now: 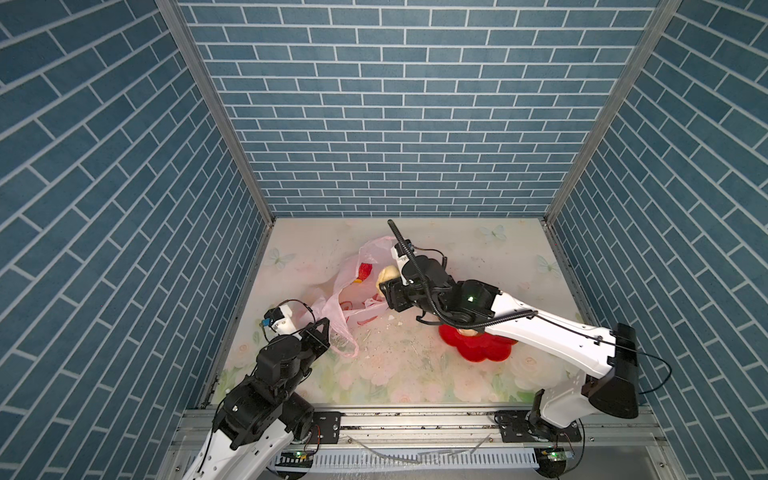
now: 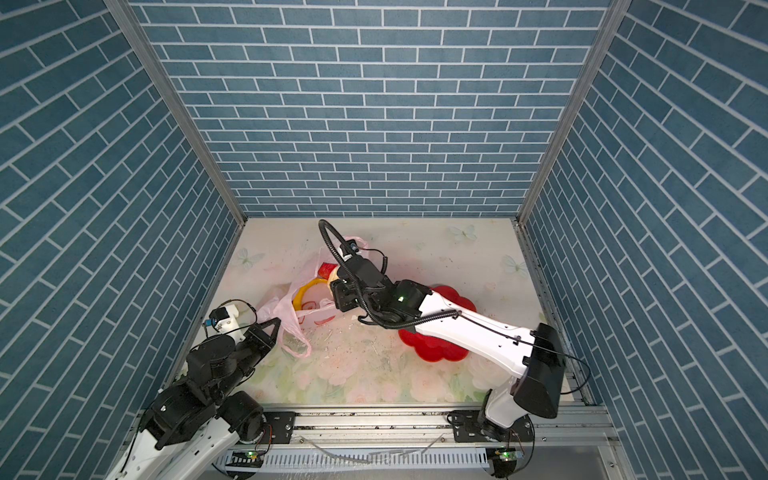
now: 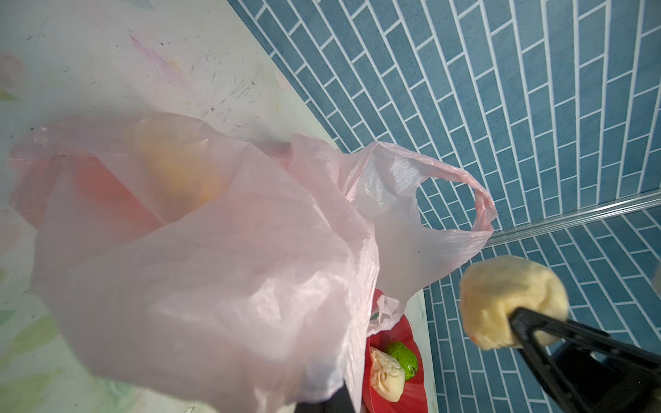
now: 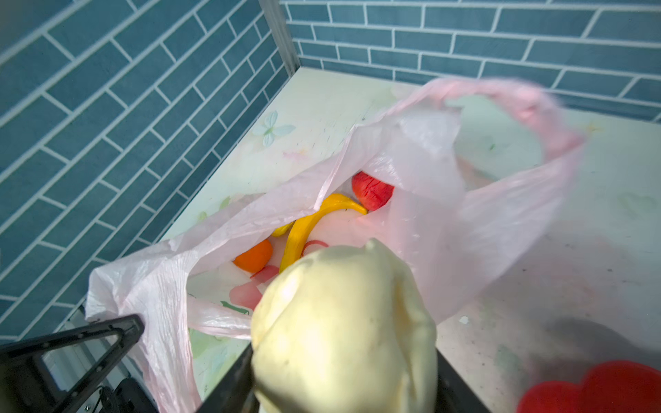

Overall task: Take the fake fruits out of the plastic bag
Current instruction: 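Carry the cream fruit out of the bag over the red plate, then lower the cream fruit onto the red plate and open the right gripper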

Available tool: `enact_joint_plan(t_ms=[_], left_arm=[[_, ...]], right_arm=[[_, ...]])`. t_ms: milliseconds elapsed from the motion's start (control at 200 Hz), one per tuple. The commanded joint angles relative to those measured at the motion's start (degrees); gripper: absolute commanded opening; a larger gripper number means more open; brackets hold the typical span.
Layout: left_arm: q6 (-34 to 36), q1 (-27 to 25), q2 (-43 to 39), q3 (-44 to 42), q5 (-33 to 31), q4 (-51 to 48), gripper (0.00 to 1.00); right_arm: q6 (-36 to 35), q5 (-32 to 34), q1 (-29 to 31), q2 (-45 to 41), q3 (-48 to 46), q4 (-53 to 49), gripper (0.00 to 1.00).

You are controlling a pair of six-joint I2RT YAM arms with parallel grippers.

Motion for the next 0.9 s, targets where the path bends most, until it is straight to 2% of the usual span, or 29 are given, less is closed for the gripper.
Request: enact_joint_plan(t_ms=[0, 180, 310, 510, 895], left_arm=[[0.43, 0.34, -1.00, -0.52, -0.96, -1.42, 0.00], [0.50, 0.35, -1.30, -0.24, -1.00, -1.35, 0.00], [0.86, 0.31, -0.76, 0.47, -0.90, -1.02, 0.00], [1.13, 0.39, 0.47, 0.86, -0.69, -0.13, 0.00], [1.22, 0.42, 1.25, 1.39, -0.03, -0.44, 0.00]], right_arm=[[1.77, 6.61, -3.70, -7.66, -4.42, -8.69, 0.27], [8.03, 6.87, -14.07, -18.38, -15.97, -17.83, 0.26], [12.52, 6.65, -18.62, -23.74, -23.88, -21.80, 0.25], [20.43, 6.55, -19.92, -25.93, -33.03, -25.53, 0.24], [23.97, 3.41, -21.75, -23.43, -42.06, -21.00, 0.26]])
